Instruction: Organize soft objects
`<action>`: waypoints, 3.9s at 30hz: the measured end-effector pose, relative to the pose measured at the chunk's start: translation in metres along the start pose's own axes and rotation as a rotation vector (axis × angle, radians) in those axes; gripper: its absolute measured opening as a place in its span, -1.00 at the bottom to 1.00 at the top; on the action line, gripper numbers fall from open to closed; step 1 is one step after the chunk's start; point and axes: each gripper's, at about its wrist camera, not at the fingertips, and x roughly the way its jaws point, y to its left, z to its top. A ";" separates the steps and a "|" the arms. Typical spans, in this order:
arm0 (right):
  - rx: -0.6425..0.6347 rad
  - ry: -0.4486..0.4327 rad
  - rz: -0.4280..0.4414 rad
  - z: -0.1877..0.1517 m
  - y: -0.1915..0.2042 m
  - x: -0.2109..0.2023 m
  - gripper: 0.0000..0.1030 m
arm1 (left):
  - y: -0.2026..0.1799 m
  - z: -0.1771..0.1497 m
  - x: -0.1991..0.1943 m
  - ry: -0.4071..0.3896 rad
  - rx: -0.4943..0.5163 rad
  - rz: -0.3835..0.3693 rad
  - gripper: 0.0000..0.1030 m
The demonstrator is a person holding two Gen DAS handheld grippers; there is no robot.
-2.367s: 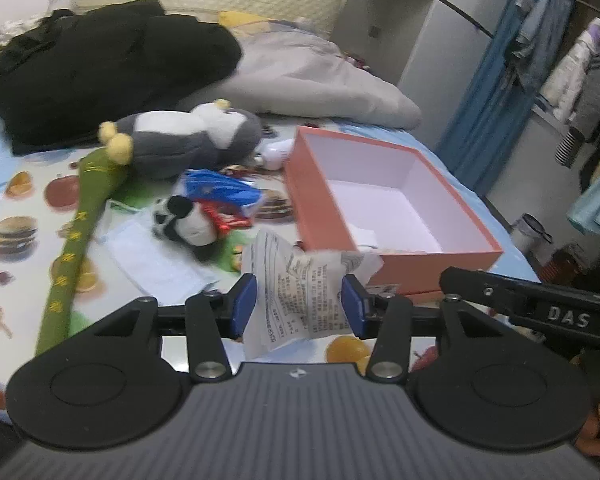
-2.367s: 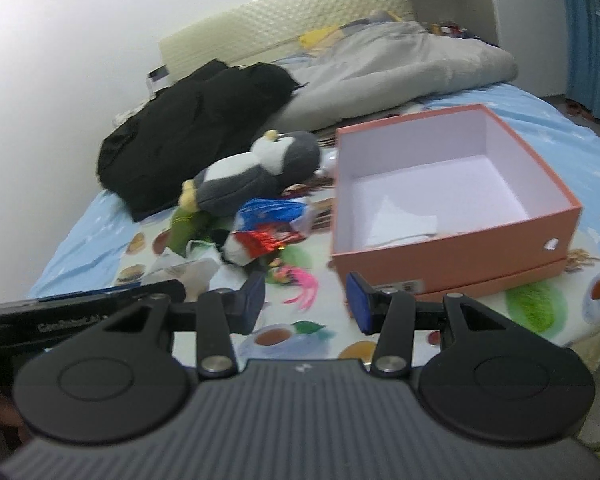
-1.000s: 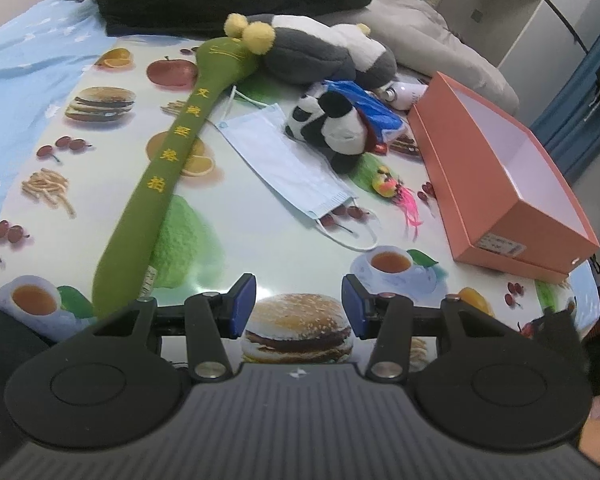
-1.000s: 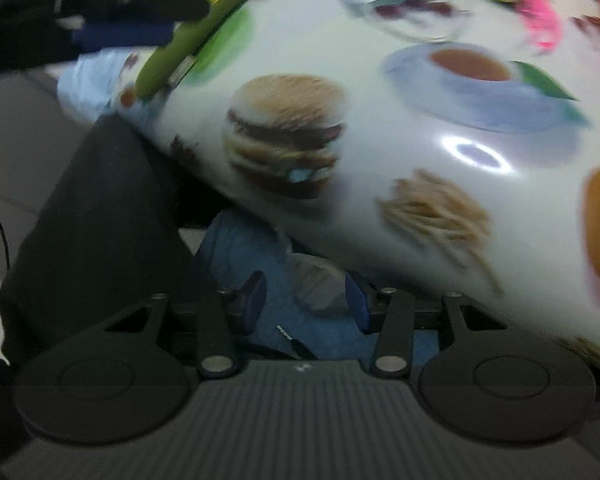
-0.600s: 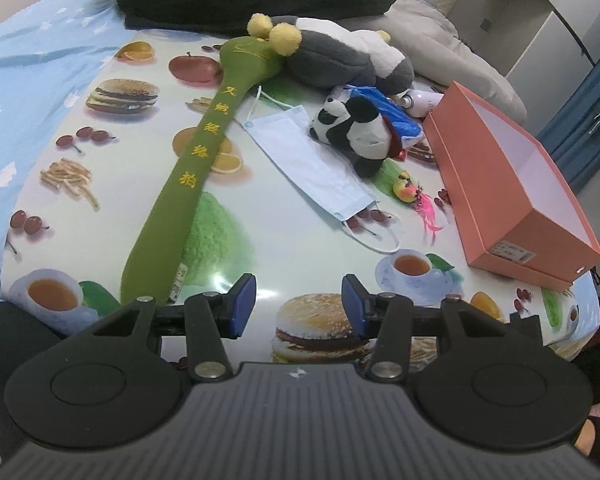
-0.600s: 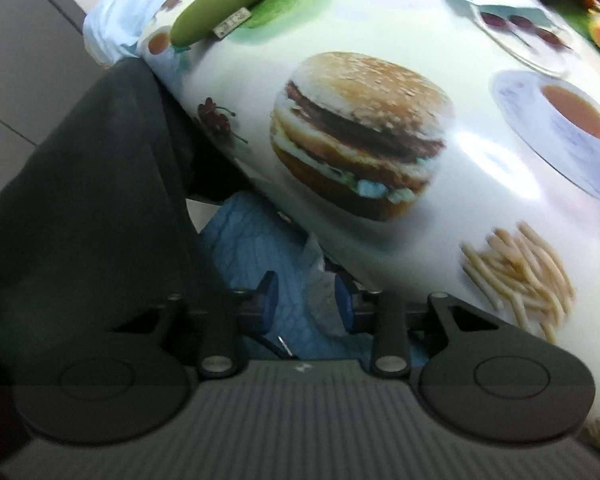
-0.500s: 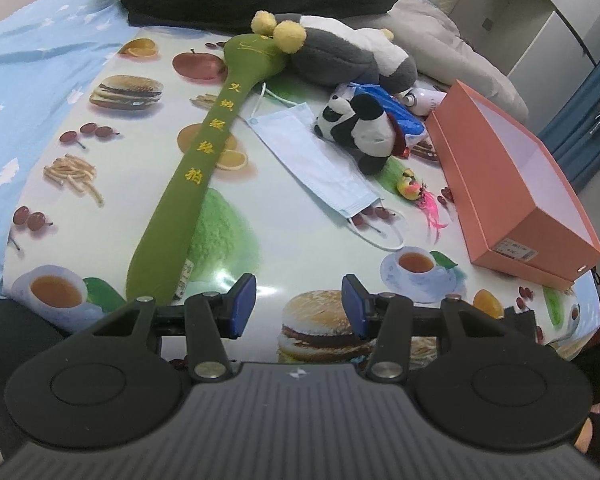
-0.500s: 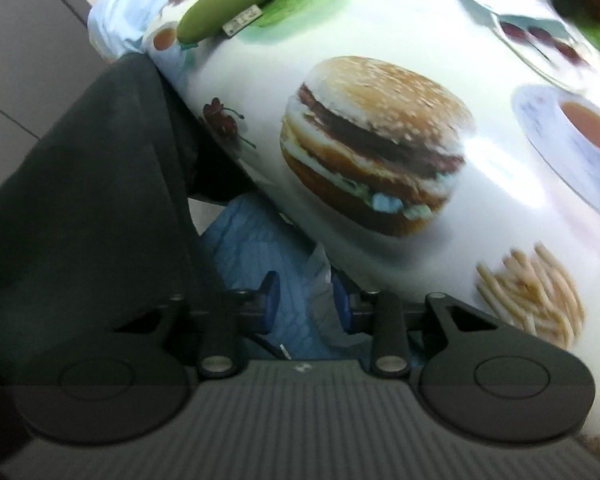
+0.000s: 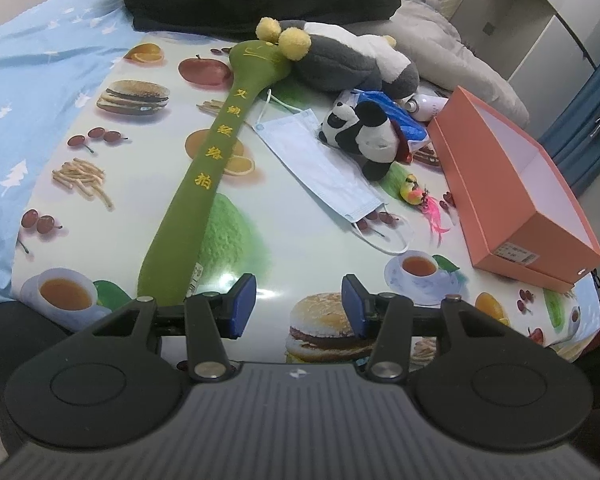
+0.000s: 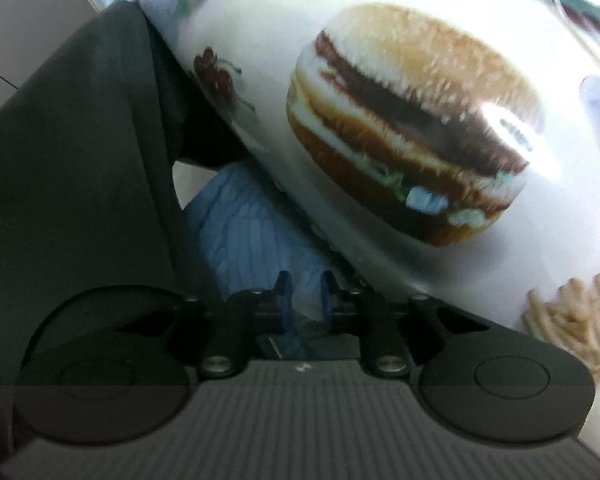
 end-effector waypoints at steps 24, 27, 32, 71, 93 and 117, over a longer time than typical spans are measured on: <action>0.265 -0.350 -0.077 -0.046 -0.037 -0.123 -0.91 | -0.049 0.011 0.001 -0.015 0.090 -0.037 0.04; 0.290 -0.398 -0.094 -0.051 -0.039 -0.140 -0.91 | -0.055 0.014 -0.001 -0.022 0.096 -0.046 0.04; 0.324 -0.467 -0.134 -0.050 -0.037 -0.158 -0.91 | -0.062 0.020 -0.001 -0.027 0.097 -0.066 0.04; 0.777 -0.738 -0.534 -0.045 -0.232 -0.303 -0.91 | -0.209 0.099 0.018 -0.089 0.333 -0.211 0.04; 0.786 -0.810 -0.472 -0.074 -0.188 -0.302 -0.14 | -0.203 0.092 0.014 -0.090 0.333 -0.206 0.16; 0.620 -0.776 -0.393 -0.100 -0.058 -0.260 -0.14 | -0.144 0.050 -0.012 -0.095 0.254 -0.140 0.21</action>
